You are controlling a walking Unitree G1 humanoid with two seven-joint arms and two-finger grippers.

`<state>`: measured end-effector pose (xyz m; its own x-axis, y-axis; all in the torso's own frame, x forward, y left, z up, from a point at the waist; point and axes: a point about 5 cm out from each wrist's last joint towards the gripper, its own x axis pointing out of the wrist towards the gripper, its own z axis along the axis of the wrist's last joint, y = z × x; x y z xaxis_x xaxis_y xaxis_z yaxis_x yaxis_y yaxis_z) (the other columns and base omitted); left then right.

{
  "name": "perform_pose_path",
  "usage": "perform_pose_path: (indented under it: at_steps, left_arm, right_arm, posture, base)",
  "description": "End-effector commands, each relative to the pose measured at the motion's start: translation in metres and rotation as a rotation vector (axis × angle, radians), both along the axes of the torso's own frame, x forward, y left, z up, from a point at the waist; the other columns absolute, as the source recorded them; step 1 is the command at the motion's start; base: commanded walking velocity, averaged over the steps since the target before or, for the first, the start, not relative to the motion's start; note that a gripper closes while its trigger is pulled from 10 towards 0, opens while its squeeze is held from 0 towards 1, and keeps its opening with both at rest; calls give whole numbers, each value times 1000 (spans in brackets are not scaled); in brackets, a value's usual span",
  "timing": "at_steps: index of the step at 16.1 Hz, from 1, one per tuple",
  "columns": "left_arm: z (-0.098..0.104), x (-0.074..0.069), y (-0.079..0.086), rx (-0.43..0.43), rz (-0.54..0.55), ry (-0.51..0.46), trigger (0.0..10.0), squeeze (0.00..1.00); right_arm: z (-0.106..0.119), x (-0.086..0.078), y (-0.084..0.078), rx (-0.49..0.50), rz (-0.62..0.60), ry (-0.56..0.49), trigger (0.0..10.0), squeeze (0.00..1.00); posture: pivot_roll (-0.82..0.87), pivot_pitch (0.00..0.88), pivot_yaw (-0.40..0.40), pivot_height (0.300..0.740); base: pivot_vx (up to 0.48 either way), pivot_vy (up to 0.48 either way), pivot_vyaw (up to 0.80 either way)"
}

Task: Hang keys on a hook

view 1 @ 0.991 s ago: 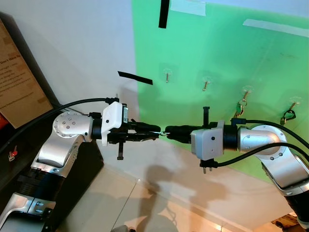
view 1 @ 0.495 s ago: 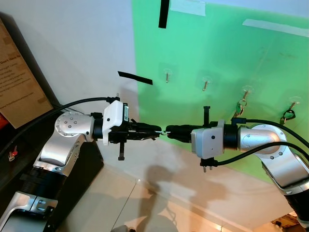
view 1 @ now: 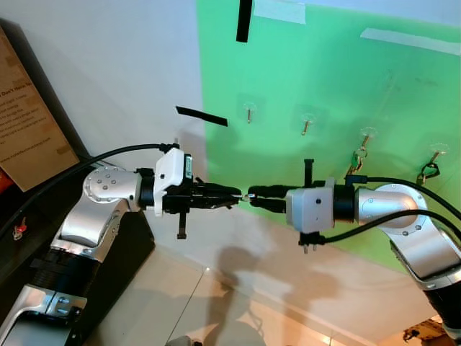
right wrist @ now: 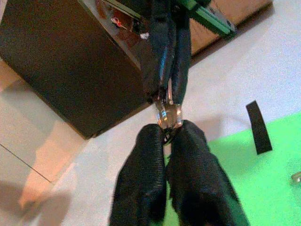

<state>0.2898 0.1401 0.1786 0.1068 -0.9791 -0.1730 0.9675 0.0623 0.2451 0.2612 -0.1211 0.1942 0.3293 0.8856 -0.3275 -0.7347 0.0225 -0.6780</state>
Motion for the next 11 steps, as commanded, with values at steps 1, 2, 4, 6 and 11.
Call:
perform_pose_path:
  at_steps: [1,2,4,6,11]
  left_arm:
    - [10,3,3,-20,22,-36,0,0]
    - [10,5,6,-7,47,-38,0,0]
    - [11,10,16,4,92,-44,0,0]
    - [12,12,23,29,125,-50,0,0]
    - [-6,16,33,152,240,-68,0,0]
  right_arm:
    - [-1,-3,-1,-10,12,26,10000,1000]
    - [0,-3,-6,-13,-8,3,10000,1000]
    - [-3,-3,-13,8,-46,56,10000,1000]
    - [-6,-5,-16,18,-72,68,10000,1000]
    - [-16,-10,-15,86,-179,85,10000,1000]
  posture:
    - [-112,0,38,740]
    - [-113,0,39,740]
    - [-112,0,42,740]
    - [-112,0,45,740]
    - [-104,0,42,740]
  base:
    - [0,0,0]
    - [0,0,0]
    - [0,0,0]
    - [0,0,0]
    - [0,0,0]
